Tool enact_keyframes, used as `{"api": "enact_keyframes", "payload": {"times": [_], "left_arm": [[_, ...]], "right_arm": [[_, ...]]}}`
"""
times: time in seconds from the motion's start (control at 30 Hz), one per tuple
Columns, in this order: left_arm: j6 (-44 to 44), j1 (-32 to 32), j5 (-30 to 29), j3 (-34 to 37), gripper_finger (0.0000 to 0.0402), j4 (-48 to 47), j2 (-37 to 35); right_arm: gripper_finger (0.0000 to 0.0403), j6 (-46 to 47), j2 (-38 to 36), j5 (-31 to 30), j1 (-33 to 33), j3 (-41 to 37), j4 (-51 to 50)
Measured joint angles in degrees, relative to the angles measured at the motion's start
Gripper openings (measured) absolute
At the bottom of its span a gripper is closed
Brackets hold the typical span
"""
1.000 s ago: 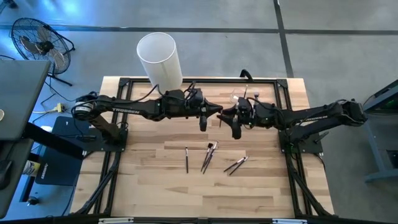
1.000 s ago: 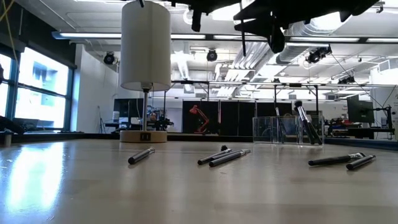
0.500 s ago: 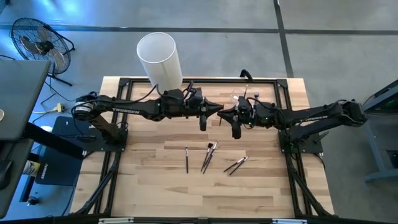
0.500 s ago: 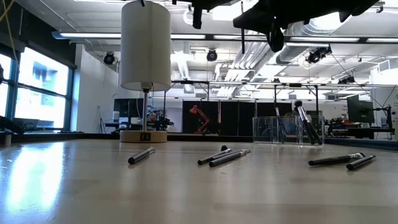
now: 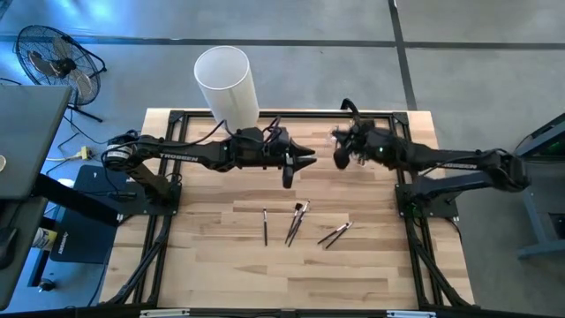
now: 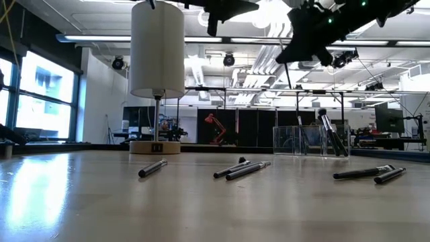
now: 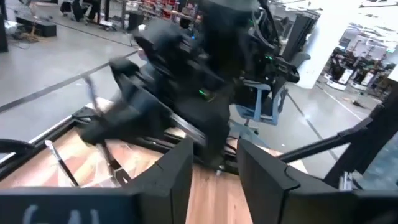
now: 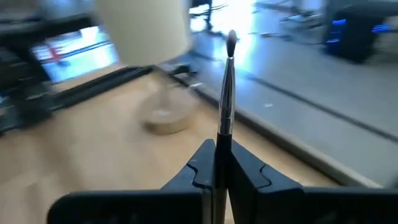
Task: Put items in baskets/containers
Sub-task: Put the eyeshadow brush into the transparent organizer
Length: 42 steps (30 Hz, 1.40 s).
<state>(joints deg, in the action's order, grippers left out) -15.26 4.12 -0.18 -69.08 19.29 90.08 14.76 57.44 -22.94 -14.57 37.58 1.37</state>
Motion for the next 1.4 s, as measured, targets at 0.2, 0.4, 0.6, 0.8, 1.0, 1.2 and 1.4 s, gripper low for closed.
{"api": "enact_keyframes", "payload": {"times": [0.2, 0.4, 0.6, 0.8, 1.0, 1.2, 1.4], "left_arm": [[-0.38, 0.0, 1.15, 0.0, 0.0129, -0.41, 0.0], [-1.95, 0.0, 3.45, 0.0, 0.0129, -2.44, 0.0], [-1.99, 0.0, 3.9, 0.0, 0.0129, -3.16, 0.0], [-2.64, 0.0, 2.31, 0.0, 0.0129, -3.24, 0.0], [-3.03, 0.0, 0.08, 0.0, 0.0129, -3.18, 0.0], [-3.05, 0.0, -0.25, 0.0, 0.0129, -3.21, 0.0], [-4.05, 0.0, -0.73, 0.0, 0.0129, -4.41, 0.0]], "right_arm": [[0.0013, -2.13, 1.58, 2.52, -11.06, 0.0, -0.32], [0.0013, -3.27, 4.45, 1.79, -15.7, -0.31, -3.72], [0.0013, -0.48, 4.62, 3.72, -18.52, -10.34, 7.38], [0.0013, -0.25, 4.62, 3.83, -18.86, -18.72, 20.51], [0.0019, 0.49, 5.51, 1.86, -18.86, -22.0, 21.2], [0.0093, 1.69, 6.28, 3.6, -18.82, -22.43, 21.89], [0.0147, -0.81, 4.22, 4.1, -18.84, -19.36, 19.07]]}}
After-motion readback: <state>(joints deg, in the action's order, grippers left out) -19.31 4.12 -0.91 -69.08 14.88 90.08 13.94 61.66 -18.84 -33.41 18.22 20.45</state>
